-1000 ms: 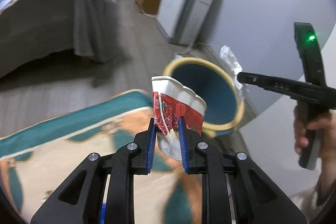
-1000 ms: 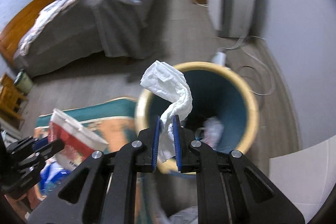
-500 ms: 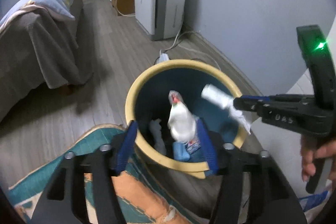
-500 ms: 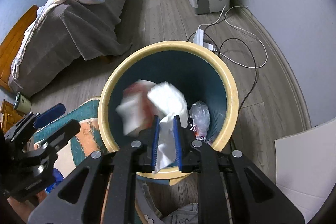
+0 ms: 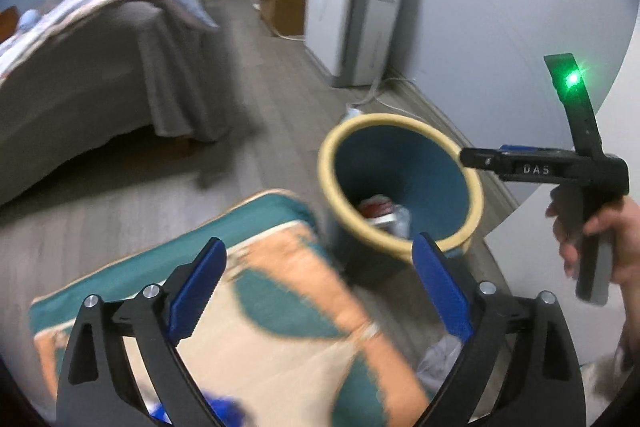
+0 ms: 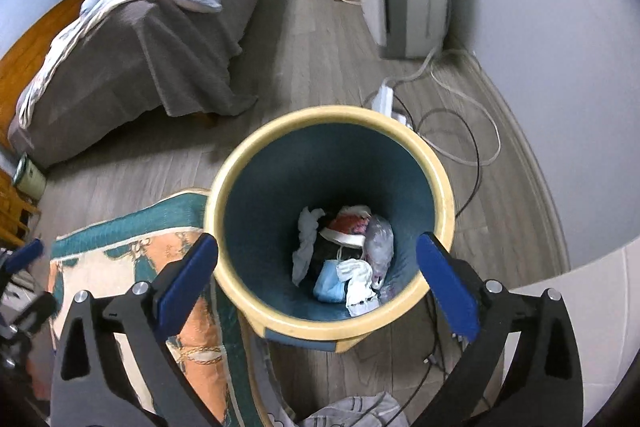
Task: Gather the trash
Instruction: 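Move both tools back over the cushion, then grasp the blue glove with the left tool while the right tool grasps a blue mask, then carry the glove and mask over the bin and open both tools, then move both tools back over the cushion, then grasp the blue wipes pack with the left tool while the right tool grasps the teal blister pack, then carry the wipes pack and blister pack over the bin and open both tools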
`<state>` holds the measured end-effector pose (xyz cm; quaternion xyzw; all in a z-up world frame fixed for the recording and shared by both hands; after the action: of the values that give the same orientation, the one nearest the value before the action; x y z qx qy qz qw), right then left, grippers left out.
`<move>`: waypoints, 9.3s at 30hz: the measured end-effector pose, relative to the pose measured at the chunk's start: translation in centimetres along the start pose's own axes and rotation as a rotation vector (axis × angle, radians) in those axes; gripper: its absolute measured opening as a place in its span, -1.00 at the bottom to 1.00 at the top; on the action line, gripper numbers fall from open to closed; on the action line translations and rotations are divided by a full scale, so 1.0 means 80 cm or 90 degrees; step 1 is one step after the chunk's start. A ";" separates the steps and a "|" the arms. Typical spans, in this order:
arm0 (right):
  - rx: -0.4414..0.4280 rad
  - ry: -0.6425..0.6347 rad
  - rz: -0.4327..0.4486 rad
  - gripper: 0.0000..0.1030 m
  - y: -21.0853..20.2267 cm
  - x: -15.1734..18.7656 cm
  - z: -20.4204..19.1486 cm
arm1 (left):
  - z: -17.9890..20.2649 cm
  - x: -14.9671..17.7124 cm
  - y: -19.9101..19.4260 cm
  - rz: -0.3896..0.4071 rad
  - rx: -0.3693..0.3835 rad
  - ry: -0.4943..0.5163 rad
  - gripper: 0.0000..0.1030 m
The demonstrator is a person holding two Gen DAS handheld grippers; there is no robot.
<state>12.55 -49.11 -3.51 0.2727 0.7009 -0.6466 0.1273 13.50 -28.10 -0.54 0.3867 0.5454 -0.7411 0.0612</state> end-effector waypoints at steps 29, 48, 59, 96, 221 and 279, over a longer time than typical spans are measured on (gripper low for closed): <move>-0.115 -0.229 -0.127 0.88 -0.029 0.205 -0.321 | -0.167 0.145 -0.168 0.017 -0.140 -0.132 0.87; -0.229 -0.249 -0.132 -0.94 -0.050 0.219 -0.365 | -0.163 0.152 -0.148 -0.026 -0.120 -0.113 0.87; -0.220 -0.147 -0.045 -0.94 -0.076 0.131 -0.297 | -0.135 0.172 -0.098 -0.089 -0.060 -0.125 0.87; -0.190 -0.073 -0.012 -0.94 -0.085 0.072 -0.213 | 0.012 0.182 -0.016 -0.100 -0.012 0.031 -0.12; -0.142 -0.253 -0.186 0.35 0.017 0.159 -0.295 | -0.155 0.182 -0.010 -0.201 -0.043 -0.074 0.89; -0.084 0.267 0.047 0.83 0.027 -0.011 0.096 | 0.085 -0.066 0.137 -0.058 0.077 0.020 0.85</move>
<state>13.13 -56.77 -5.82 0.4178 0.7423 -0.5235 0.0199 19.37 -40.04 -4.77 0.3757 0.5173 -0.7689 -0.0046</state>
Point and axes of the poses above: each gripper's, at about its wrist camera, not at the fingertips, and y roughly the way its jaws point, z to its right, x to its underside, the point moved 3 cm from there along y, roughly the way its jaws point, and after that the axes turned 3 degrees about -y, right-handed, at the moved point
